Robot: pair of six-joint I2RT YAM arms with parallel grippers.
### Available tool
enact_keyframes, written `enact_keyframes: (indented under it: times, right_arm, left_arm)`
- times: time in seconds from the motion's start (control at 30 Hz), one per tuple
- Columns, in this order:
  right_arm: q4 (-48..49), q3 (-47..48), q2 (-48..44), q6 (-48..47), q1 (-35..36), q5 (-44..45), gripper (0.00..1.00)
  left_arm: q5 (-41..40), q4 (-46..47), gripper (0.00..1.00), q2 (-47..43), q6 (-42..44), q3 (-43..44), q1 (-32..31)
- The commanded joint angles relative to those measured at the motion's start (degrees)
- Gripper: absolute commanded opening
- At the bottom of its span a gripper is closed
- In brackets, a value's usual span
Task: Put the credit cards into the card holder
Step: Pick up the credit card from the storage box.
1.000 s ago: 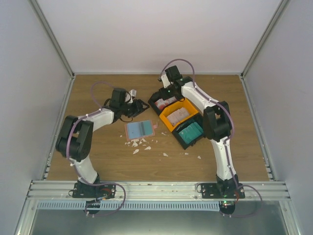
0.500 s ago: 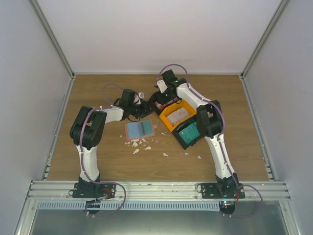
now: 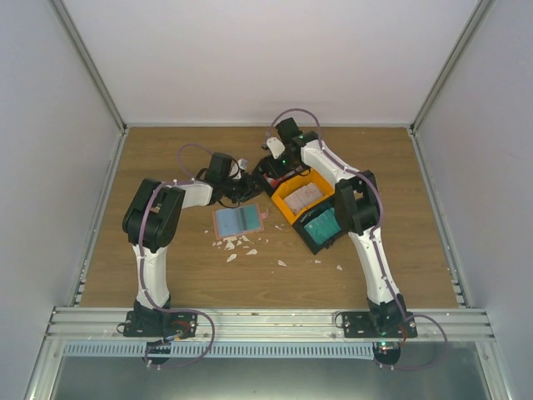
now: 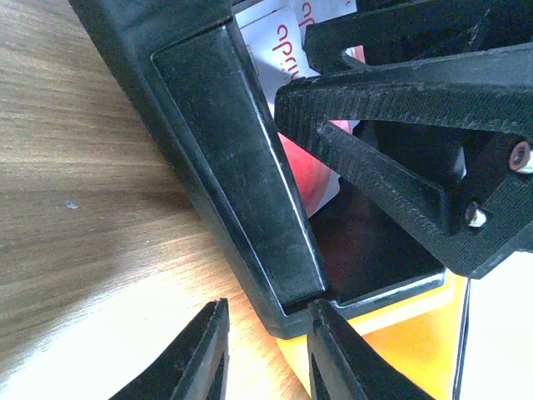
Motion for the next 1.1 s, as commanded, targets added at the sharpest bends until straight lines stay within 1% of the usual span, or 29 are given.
enact_keyframes:
  times: [0.0,0.07,0.2,0.33,0.4,0.53,0.63,0.87,1.07]
  right_arm:
    - [-1.4,2.3,1.7,-0.2,0.2,-1.9,0.41]
    - [-1.1,2.4,2.0,0.4,0.2,-0.8,0.41]
    - [-1.0,2.6,3.3,2.0,0.2,4.6,0.42]
    - [-1.8,2.5,4.3,2.8,0.2,5.8,0.42]
    - [-2.2,2.4,4.2,2.9,0.2,4.8,0.40]
    - [-2.2,2.2,2.3,2.8,0.2,-1.1,0.32]
    - [-1.7,1.7,0.4,2.9,0.2,-2.6,0.29]
    - [-2.2,0.5,-2.2,2.5,0.2,-3.5,0.27]
    - [-2.7,-0.3,-4.2,1.6,0.2,-5.4,0.23]
  left_arm:
    - [0.1,2.0,0.29,1.3,0.2,1.7,-0.7]
    - [-0.2,1.7,0.28,1.3,0.3,1.8,-0.7]
    - [-0.4,1.2,0.27,1.4,0.5,1.8,-0.8]
    - [-0.5,0.9,0.27,1.3,0.6,1.8,-0.9]
    - [-0.6,0.9,0.27,1.3,0.6,1.9,-1.0]
    - [-1.0,0.4,0.26,1.3,0.7,2.0,-1.1]
    - [-1.3,0.0,0.24,1.5,0.8,2.4,-1.2]
    - [-2.0,-1.3,0.22,2.0,1.3,3.3,-1.2]
    - [-2.6,-2.4,0.21,2.3,1.8,3.6,-1.3]
